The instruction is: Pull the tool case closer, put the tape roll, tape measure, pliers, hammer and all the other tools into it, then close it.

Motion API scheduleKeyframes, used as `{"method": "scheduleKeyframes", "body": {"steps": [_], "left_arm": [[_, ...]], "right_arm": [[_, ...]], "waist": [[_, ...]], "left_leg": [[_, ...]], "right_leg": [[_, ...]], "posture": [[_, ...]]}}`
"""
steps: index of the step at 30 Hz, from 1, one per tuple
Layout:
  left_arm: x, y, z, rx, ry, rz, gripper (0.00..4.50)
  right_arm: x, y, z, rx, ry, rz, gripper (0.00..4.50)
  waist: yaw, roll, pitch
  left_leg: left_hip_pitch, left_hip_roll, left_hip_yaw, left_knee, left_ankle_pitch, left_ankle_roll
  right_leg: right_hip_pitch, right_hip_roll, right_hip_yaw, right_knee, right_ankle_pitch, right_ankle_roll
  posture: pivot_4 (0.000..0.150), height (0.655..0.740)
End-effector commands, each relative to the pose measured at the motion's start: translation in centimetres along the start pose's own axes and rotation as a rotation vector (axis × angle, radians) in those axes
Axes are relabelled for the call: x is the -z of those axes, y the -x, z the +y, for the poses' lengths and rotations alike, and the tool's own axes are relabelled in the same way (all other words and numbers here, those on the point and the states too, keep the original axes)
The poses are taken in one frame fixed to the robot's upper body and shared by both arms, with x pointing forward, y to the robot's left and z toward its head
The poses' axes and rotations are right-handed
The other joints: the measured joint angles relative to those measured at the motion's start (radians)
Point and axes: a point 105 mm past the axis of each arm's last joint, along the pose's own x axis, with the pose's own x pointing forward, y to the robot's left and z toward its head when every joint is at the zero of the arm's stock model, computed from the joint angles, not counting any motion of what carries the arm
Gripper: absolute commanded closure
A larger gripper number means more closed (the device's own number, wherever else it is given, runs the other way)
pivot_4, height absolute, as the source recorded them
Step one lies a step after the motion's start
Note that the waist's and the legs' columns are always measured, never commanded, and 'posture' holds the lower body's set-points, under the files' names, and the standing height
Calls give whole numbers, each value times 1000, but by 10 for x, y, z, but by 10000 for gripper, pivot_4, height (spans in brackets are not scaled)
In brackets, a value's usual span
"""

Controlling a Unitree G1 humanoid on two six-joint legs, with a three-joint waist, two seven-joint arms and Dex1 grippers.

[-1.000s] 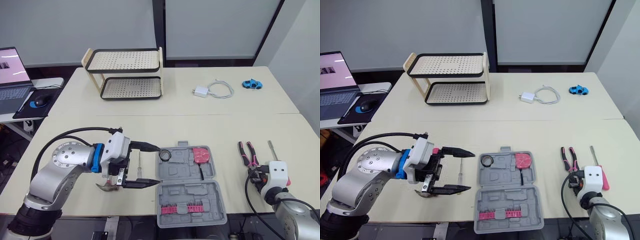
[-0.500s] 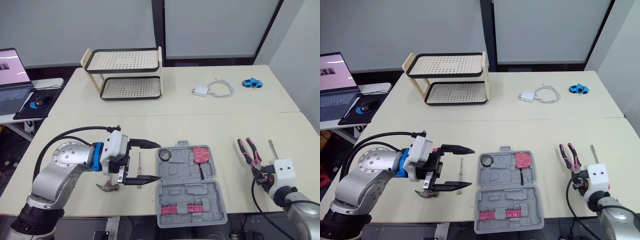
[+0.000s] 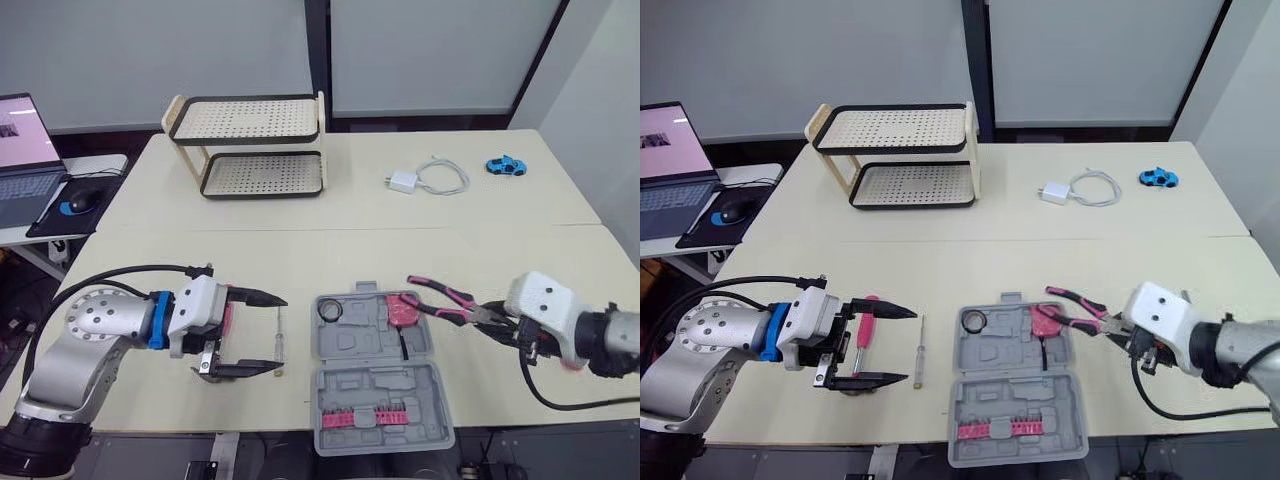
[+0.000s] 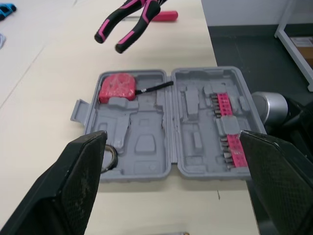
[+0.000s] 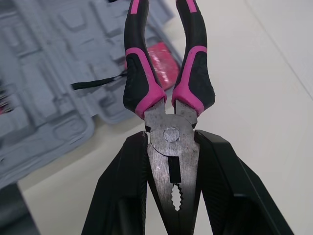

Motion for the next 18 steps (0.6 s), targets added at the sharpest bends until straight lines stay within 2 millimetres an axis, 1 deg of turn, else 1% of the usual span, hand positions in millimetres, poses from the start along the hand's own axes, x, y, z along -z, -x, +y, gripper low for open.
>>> {"method": "scheduleKeyframes", "body": {"steps": [1, 4, 6, 9, 13, 18], "left_arm": [[-5, 2, -1, 11, -43, 5, 0], [-3, 2, -5, 25, -51, 13, 0], [-1, 2, -8, 38, -59, 23, 0], [2, 1, -11, 50, -66, 33, 0], [4, 1, -16, 58, -66, 35, 0], [4, 0, -17, 59, -63, 32, 0]], "right_arm": [[-12, -8, 6, -135, 76, 8, 33410], [-19, -23, 7, -206, 120, 14, 33410], [-28, -37, 9, -245, 142, -1, 33410], [-38, -54, 10, -277, 165, -23, 33410], [-50, -71, 5, -294, 199, -29, 33410], [-51, -92, 5, -318, 236, -7, 33410]], "waist": [[0, 0, 0], [0, 0, 1], [-2, -1, 1], [-2, -1, 1], [-1, -1, 1], [2, -1, 1]], "left_leg": [[-1, 0, 0, 1, 0, 0], [-5, -1, 0, 1, 0, 0], [-5, -1, 0, 1, 0, 0], [-6, -1, 0, 1, 0, -1], [-8, -1, -1, 2, 1, -1], [-8, -1, -2, 2, 1, -1]], "right_leg": [[-1, 0, 0, 0, 0, 0], [-4, -1, 0, 0, 0, 0], [-4, -1, -1, -1, 0, 0], [-6, -1, -1, 0, 0, 0], [-7, -2, -1, 0, 0, 0], [-8, -2, -1, 1, 0, 0]], "posture": [[1500, 7400], [1500, 7400], [1500, 7400], [1500, 7400], [1500, 7400], [1500, 7400]]}}
